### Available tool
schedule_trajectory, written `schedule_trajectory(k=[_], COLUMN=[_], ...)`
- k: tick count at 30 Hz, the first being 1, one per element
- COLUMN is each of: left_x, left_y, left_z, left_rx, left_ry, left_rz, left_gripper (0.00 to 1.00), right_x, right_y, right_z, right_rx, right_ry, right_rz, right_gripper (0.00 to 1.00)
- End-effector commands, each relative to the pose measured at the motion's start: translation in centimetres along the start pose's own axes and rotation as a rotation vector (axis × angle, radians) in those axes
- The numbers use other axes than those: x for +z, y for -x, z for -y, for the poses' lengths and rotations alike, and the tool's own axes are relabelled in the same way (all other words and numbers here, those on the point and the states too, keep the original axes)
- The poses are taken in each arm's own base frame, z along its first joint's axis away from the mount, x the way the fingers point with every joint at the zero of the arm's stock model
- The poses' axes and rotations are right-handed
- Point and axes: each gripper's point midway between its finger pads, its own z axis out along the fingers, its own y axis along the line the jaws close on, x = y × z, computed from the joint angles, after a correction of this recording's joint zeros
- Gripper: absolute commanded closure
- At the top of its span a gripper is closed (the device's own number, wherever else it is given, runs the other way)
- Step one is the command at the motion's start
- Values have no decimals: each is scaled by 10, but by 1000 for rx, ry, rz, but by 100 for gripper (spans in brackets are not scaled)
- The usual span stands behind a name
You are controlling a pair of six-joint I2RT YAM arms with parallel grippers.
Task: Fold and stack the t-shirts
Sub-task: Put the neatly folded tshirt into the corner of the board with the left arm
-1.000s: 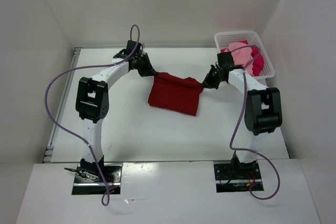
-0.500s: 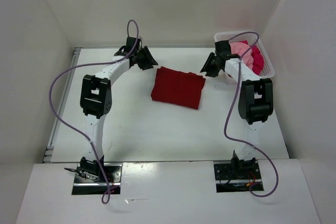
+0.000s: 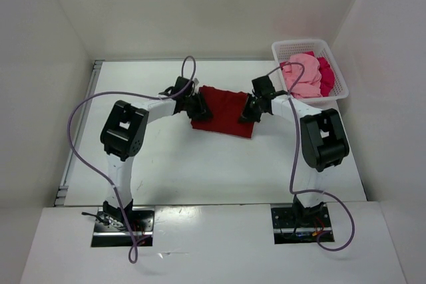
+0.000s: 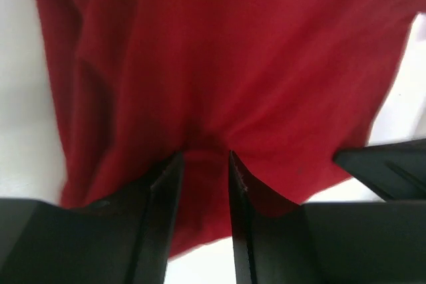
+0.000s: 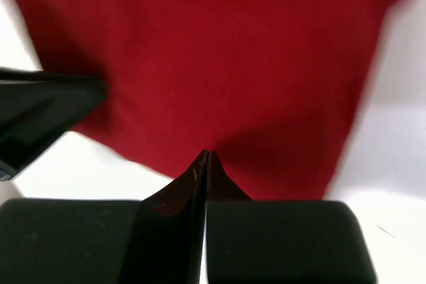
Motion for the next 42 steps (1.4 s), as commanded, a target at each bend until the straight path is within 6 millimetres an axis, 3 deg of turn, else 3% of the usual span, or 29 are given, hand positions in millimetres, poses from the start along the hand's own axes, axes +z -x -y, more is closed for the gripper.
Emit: schedule_trajectory(k=[1,2,3,5,6,7,8,9,10,13,17,19,22,24,28,31,35,36,38,39,42], left_x=[-1,-3,-10,-19,-31,-43,-50,-57,-70,-97,-135,-151,-150,-136,-112,-101,-75,-70,-57,-53,-43], left_y=[-15,-25,-48,-66,-86,-88,-108,-111,-111,-104,-69,-52,-53,-64,-71,-70,-80,-75,-73,-56,-15], left_z=[-37,-40,-54,-58,-67,-61,-73,-72,-65,-53,-51,-55,-82,-100,-99,-100,-100,-96,-99,-89,-75], left_rx=[-33,-64,-97,-147,-184,-189,-217,-228,-222,-202,-157,-149,-186,-197,-173,-169,-159,-173,-204,-208,-193], left_ry=[35,34,59,48,68,52,76,72,61,59,81,102,124,155,94,78,68,50,40,20,18], left_rz=[-22,-35,-63,-79,-100,-82,-106,-100,-89,-27,124,194,182,130,34,10,-55,-50,-60,-34,23], left_gripper=[58,58,58,58,56,56,55,55,55,48,36,31,25,4,1,11,33,51,64,73,81], right_x=[9,10,10,12,13,13,16,16,22,20,6,-9,-26,-40,-65,-76,-78,-79,-82,-81,-81], right_y=[-2,-12,-15,-28,-35,-35,-37,-37,-45,-44,-43,-36,-29,-23,-15,-19,-20,-22,-23,-24,-24], right_z=[13,24,26,39,41,41,44,44,48,38,16,2,-11,-23,-39,-47,-48,-47,-49,-48,-48], right_rx=[36,42,42,58,53,44,46,37,35,3,-22,-32,-50,-72,-82,-91,-94,-85,-89,-89,-89], right_ry=[-10,-36,-36,-64,-70,-69,-76,-76,-94,-72,-23,22,55,92,148,191,203,204,219,219,219], right_rz=[19,5,5,-12,-25,-26,-34,-34,-62,-67,-64,-41,-18,4,56,52,52,51,55,56,56], right_gripper=[100,100,100,100,100,100,100,100,100,100,98,91,76,70,65,62,62,62,62,62,62])
